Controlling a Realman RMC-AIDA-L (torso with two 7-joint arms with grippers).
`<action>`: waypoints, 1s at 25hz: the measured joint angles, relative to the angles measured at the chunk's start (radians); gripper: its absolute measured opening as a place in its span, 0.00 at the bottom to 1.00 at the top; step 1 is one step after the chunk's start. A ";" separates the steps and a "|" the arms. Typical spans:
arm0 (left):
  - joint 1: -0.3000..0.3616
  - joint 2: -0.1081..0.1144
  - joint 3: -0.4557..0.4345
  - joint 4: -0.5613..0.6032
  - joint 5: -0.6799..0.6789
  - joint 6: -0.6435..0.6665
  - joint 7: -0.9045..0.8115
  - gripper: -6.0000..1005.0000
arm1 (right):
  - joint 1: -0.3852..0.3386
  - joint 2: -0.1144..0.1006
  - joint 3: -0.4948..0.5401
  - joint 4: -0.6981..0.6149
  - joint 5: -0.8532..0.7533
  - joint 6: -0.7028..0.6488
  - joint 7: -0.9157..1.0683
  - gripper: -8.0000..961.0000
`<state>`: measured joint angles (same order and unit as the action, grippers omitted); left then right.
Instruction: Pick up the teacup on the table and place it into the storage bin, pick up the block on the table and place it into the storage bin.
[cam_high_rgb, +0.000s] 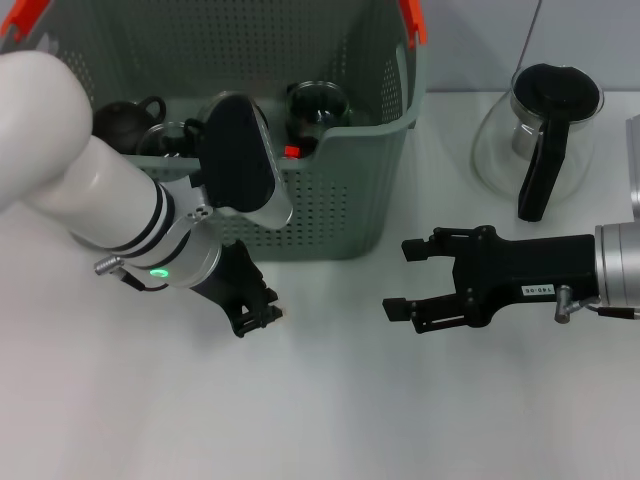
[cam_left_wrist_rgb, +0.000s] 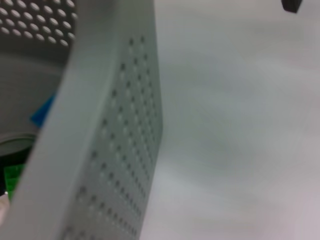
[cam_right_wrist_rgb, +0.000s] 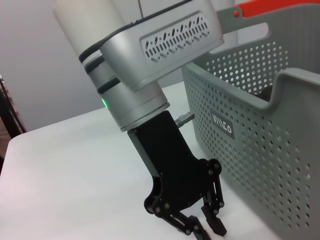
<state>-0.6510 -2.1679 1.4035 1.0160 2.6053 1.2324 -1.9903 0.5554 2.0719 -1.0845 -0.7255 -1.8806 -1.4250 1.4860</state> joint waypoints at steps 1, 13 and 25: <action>-0.001 0.001 -0.002 0.001 -0.001 0.002 -0.002 0.33 | -0.001 0.000 0.000 0.000 0.000 0.000 0.001 0.97; 0.042 -0.004 -0.118 0.211 -0.163 0.345 -0.033 0.14 | -0.005 -0.004 0.000 0.002 0.000 0.002 0.002 0.97; -0.113 0.103 -0.650 0.232 -0.510 0.334 -0.068 0.14 | -0.028 -0.022 0.014 0.012 0.000 -0.021 0.007 0.97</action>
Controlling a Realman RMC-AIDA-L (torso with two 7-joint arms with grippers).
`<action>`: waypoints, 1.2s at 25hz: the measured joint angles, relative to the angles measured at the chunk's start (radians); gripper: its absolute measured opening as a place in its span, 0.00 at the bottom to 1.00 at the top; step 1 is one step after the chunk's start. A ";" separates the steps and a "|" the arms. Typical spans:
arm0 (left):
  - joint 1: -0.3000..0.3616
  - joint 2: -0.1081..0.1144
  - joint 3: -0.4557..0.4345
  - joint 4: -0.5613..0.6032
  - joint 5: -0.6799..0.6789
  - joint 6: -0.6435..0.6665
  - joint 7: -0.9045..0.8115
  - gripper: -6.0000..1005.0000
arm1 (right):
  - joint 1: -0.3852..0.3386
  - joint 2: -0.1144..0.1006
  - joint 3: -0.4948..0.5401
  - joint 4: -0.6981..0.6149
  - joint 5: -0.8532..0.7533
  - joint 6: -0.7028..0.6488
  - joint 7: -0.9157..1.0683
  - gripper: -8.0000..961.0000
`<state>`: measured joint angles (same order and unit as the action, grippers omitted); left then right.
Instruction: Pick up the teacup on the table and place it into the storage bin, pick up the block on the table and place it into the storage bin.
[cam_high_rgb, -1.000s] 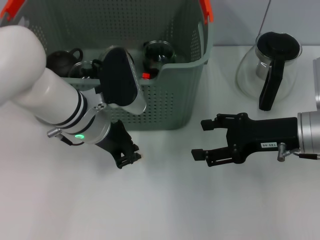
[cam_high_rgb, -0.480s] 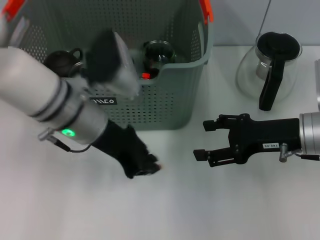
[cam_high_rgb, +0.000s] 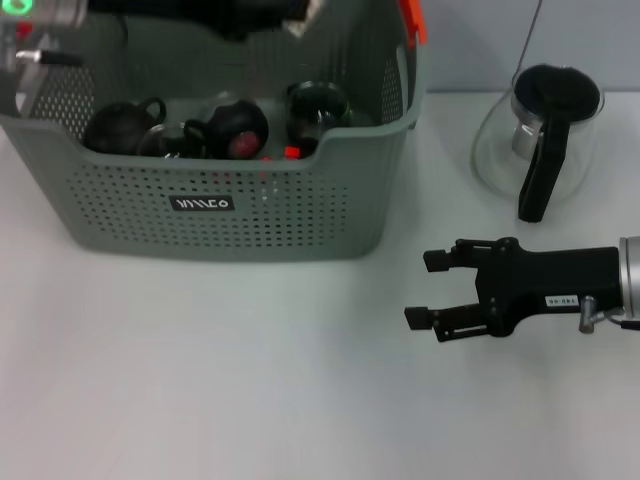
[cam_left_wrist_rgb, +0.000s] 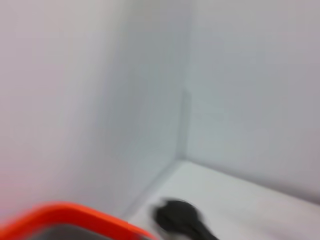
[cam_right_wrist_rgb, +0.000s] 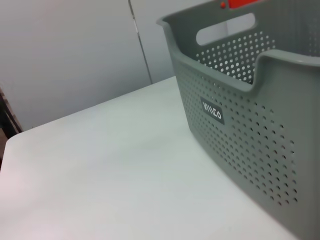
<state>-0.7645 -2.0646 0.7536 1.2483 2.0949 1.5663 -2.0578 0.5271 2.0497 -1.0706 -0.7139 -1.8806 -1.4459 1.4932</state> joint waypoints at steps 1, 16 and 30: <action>-0.023 0.018 0.006 -0.058 0.002 -0.042 0.002 0.14 | 0.001 0.000 0.000 0.000 0.000 -0.002 0.000 0.97; 0.030 0.024 -0.012 -0.202 -0.172 -0.063 0.074 0.44 | 0.018 -0.004 0.029 -0.011 0.005 -0.051 -0.035 0.97; 0.451 -0.091 -0.037 -0.249 -0.252 0.363 0.607 0.95 | 0.039 0.041 0.101 0.032 0.005 -0.097 -0.223 0.97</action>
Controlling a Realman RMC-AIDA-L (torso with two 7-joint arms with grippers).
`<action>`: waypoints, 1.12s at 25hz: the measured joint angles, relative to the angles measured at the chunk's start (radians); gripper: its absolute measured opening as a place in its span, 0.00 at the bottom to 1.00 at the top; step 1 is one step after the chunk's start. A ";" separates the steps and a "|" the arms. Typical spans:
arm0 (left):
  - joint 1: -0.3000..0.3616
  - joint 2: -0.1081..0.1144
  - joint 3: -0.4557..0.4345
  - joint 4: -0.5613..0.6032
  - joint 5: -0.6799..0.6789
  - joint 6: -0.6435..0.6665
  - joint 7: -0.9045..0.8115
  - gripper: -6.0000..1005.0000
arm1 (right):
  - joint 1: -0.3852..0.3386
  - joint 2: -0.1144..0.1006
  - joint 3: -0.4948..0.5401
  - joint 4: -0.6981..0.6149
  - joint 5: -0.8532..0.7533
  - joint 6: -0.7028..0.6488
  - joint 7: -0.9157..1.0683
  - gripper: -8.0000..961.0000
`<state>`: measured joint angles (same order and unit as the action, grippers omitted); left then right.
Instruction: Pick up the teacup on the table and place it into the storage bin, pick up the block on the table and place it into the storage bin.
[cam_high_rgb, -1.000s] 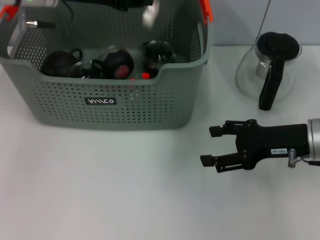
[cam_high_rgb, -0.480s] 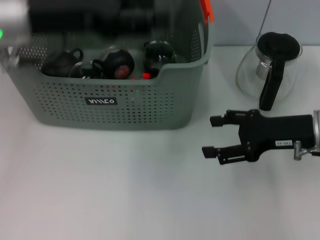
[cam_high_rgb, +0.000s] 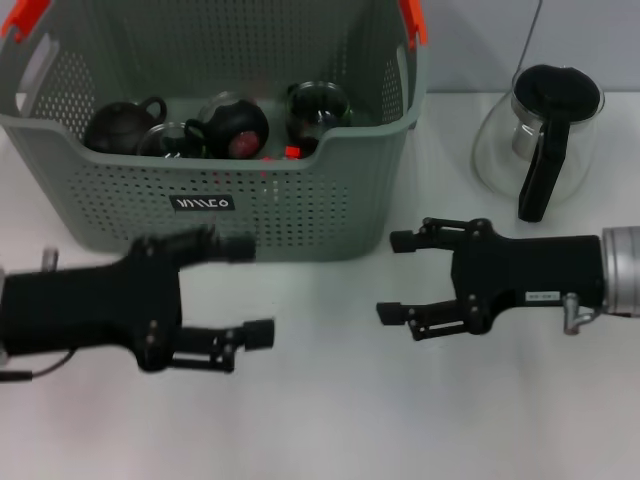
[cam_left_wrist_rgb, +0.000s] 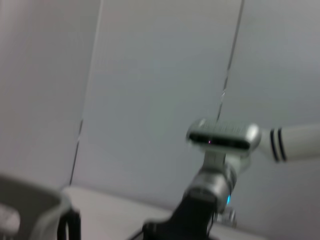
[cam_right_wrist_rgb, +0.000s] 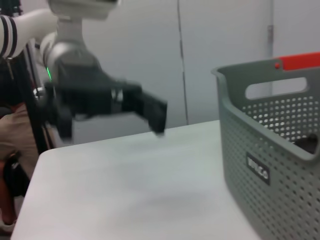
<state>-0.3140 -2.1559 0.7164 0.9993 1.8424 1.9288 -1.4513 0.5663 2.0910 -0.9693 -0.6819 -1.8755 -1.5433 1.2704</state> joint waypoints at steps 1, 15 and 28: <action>0.009 -0.004 -0.003 -0.006 0.032 -0.016 0.013 0.95 | 0.004 0.001 -0.005 0.003 -0.001 0.001 0.000 0.97; -0.055 0.022 -0.022 -0.224 0.183 -0.260 0.075 0.95 | 0.050 0.004 -0.079 0.081 -0.005 0.081 -0.039 0.97; -0.067 0.021 -0.013 -0.255 0.200 -0.319 0.079 0.95 | 0.051 0.004 -0.099 0.113 -0.005 0.119 -0.039 0.97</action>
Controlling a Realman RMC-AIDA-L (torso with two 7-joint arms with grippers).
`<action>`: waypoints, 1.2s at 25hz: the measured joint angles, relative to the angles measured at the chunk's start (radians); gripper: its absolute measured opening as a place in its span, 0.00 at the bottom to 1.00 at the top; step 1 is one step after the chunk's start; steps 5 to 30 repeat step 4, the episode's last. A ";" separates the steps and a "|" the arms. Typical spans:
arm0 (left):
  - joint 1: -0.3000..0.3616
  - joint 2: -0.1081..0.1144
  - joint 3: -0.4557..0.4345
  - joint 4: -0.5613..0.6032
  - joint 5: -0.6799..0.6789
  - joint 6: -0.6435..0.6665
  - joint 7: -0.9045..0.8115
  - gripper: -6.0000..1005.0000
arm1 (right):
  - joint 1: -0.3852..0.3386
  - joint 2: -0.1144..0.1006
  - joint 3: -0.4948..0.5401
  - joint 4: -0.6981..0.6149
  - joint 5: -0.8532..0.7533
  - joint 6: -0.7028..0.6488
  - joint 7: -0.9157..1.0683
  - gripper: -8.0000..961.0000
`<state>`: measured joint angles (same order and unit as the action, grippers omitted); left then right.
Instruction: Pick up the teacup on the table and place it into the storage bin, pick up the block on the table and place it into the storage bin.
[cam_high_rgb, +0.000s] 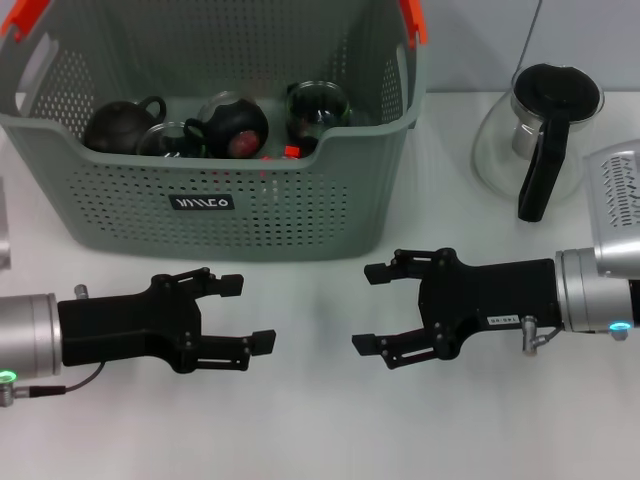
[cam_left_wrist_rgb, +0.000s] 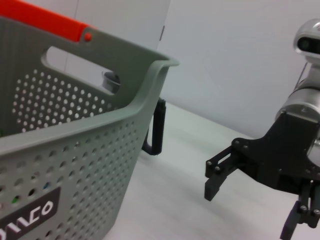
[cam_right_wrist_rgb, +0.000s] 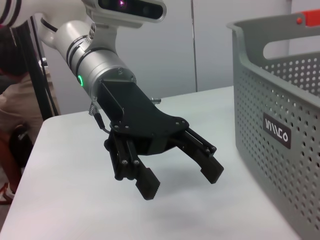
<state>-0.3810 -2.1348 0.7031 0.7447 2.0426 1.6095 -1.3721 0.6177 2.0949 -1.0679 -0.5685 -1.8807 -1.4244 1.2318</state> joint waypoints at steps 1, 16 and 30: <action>-0.002 0.000 0.000 -0.005 0.001 -0.005 0.000 0.95 | 0.000 0.000 -0.002 0.000 0.000 0.002 0.000 0.96; -0.007 0.001 0.001 -0.022 0.002 -0.007 0.000 0.95 | -0.001 0.001 -0.008 0.001 0.000 0.002 0.000 0.96; -0.007 0.001 0.001 -0.022 0.002 -0.007 0.000 0.95 | -0.001 0.001 -0.008 0.001 0.000 0.002 0.000 0.96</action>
